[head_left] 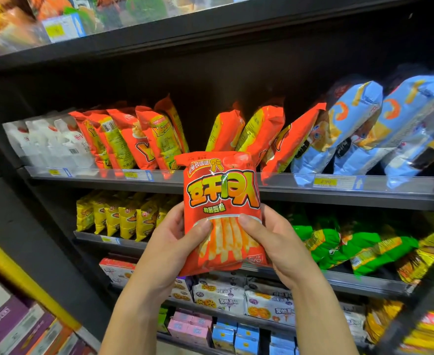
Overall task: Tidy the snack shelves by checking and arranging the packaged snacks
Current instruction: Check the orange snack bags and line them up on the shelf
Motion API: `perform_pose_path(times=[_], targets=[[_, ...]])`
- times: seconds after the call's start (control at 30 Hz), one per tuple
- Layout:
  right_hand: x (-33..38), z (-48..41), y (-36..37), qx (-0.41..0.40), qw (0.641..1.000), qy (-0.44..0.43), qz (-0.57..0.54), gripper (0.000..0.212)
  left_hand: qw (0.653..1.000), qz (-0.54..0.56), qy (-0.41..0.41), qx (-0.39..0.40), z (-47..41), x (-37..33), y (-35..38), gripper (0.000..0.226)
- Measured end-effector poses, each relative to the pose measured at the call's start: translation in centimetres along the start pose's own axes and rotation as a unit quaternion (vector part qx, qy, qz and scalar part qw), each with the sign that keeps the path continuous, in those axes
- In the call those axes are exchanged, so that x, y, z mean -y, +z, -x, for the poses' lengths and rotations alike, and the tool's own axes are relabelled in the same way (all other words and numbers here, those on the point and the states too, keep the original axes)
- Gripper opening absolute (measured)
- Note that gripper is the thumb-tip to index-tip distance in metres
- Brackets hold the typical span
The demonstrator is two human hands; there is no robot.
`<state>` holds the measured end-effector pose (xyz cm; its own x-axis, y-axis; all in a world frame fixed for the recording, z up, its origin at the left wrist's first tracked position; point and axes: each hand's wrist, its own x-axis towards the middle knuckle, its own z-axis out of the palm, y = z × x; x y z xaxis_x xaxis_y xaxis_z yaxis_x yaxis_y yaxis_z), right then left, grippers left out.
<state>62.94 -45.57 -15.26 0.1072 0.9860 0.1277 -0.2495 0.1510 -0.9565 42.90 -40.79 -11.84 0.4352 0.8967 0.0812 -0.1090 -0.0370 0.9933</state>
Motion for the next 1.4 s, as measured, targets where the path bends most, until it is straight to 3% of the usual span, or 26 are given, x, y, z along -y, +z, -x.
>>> perform_pose_path(times=[0.2,0.57,0.8,0.97,1.07,1.17,1.27,1.4], targets=[[-0.3,-0.1,-0.7,0.024,0.999,-0.039,0.014,0.061,0.998,-0.037,0.039,0.028,0.2,0.2,-0.6,0.052],[-0.2,0.0,-1.6,0.026,0.998,-0.057,0.02,0.065,0.996,-0.051,0.054,0.046,0.1,0.4,-0.6,0.052],[0.4,-0.1,-1.0,-0.004,0.999,0.031,-0.017,0.105,1.0,0.008,-0.028,0.002,-0.5,0.4,0.2,0.05],[1.6,0.1,-0.3,-0.032,0.996,0.08,-0.027,0.077,0.996,0.044,-0.074,-0.036,-0.8,0.1,0.7,0.044],[1.9,0.2,-0.2,-0.042,0.996,0.074,-0.036,0.065,0.996,0.042,-0.073,-0.039,-0.9,0.1,0.6,0.051],[2.0,0.4,-0.3,-0.049,0.997,0.055,-0.02,0.066,0.997,0.032,-0.064,-0.018,-0.7,0.3,0.5,0.053],[1.9,0.4,0.0,-0.054,0.998,0.034,0.006,0.073,0.996,0.033,-0.082,-0.007,-0.8,0.4,0.7,0.034],[1.9,0.4,0.8,-0.062,0.996,-0.005,0.056,0.068,0.993,0.05,-0.093,-0.047,-3.2,1.1,0.5,0.038]])
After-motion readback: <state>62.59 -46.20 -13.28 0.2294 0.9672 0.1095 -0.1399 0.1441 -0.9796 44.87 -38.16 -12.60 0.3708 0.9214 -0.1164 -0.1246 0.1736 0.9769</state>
